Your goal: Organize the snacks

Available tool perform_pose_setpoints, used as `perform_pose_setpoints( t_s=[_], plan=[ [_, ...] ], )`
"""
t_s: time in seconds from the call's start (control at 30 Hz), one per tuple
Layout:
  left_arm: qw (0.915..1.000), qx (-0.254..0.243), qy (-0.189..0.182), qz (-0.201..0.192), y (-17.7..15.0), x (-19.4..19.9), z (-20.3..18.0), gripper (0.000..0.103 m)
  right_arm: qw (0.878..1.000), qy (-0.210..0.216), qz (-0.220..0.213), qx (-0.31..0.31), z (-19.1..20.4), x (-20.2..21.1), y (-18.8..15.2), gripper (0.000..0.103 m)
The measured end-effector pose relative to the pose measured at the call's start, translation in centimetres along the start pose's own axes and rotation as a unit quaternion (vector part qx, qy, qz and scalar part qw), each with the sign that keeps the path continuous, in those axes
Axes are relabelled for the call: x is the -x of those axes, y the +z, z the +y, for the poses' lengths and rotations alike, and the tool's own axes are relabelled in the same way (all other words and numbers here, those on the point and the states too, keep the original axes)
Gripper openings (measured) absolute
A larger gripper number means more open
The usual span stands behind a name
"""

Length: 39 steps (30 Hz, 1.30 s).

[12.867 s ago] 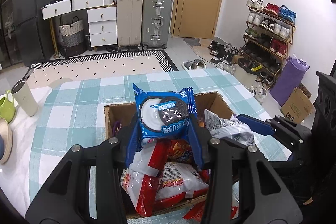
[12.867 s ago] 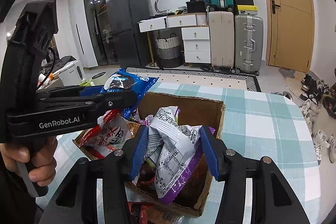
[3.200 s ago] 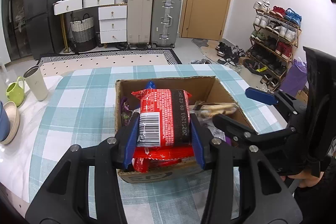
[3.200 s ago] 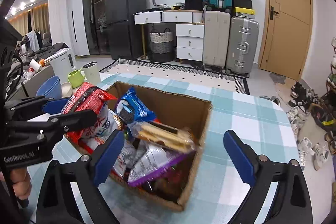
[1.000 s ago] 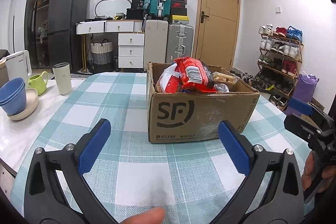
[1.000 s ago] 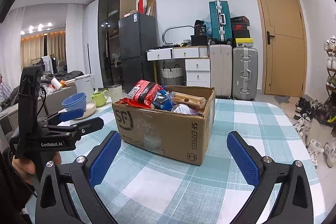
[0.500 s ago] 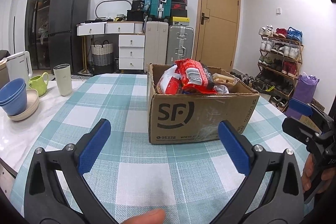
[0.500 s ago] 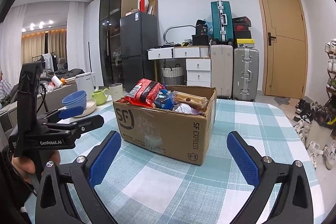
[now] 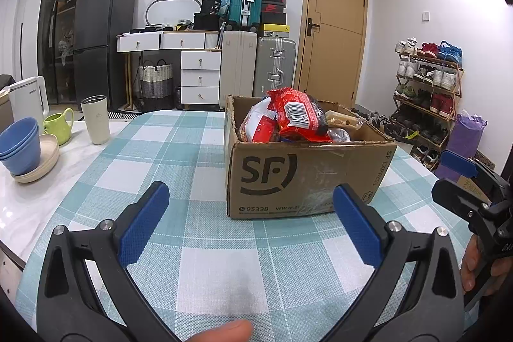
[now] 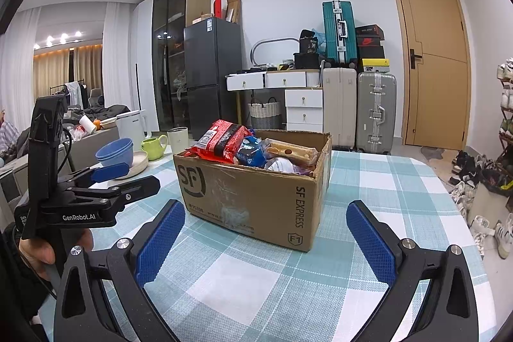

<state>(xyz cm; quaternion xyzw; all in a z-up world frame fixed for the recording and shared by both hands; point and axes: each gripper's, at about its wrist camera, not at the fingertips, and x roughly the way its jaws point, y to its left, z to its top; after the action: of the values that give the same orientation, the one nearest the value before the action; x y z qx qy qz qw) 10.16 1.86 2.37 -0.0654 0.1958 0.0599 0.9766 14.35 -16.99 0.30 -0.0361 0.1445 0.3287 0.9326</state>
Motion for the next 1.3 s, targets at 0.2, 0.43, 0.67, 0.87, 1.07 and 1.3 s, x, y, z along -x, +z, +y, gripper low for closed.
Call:
perform_pose_setpoints(
  t_s=[0.2,0.43,0.67,0.87,1.07,1.3],
  plan=[
    [1.0,0.0,0.001,0.0,0.0,0.0,0.0,0.102,1.0,0.0,0.0,0.0,-0.04,-0.04,-0.01,0.102],
    [1.0,0.0,0.001,0.0,-0.01,-0.02,0.0,0.102,1.0,0.0,0.0,0.0,-0.01,-0.02,-0.01,0.102],
    [1.0,0.001,0.001,0.0,-0.01,-0.01,0.01,0.102,1.0,0.0,0.0,0.0,-0.01,0.04,0.0,0.102],
    [1.0,0.0,0.0,0.0,-0.05,-0.06,0.0,0.102,1.0,0.0,0.0,0.0,-0.05,-0.03,-0.01,0.102],
    [1.0,0.001,0.0,0.0,-0.04,-0.05,0.02,0.102,1.0,0.001,0.004,-0.005,-0.1,0.01,-0.09,0.102],
    [1.0,0.001,-0.001,0.0,-0.22,-0.22,-0.03,0.102,1.0,0.003,0.007,-0.016,-0.34,-0.21,-0.13,0.102]
  ],
)
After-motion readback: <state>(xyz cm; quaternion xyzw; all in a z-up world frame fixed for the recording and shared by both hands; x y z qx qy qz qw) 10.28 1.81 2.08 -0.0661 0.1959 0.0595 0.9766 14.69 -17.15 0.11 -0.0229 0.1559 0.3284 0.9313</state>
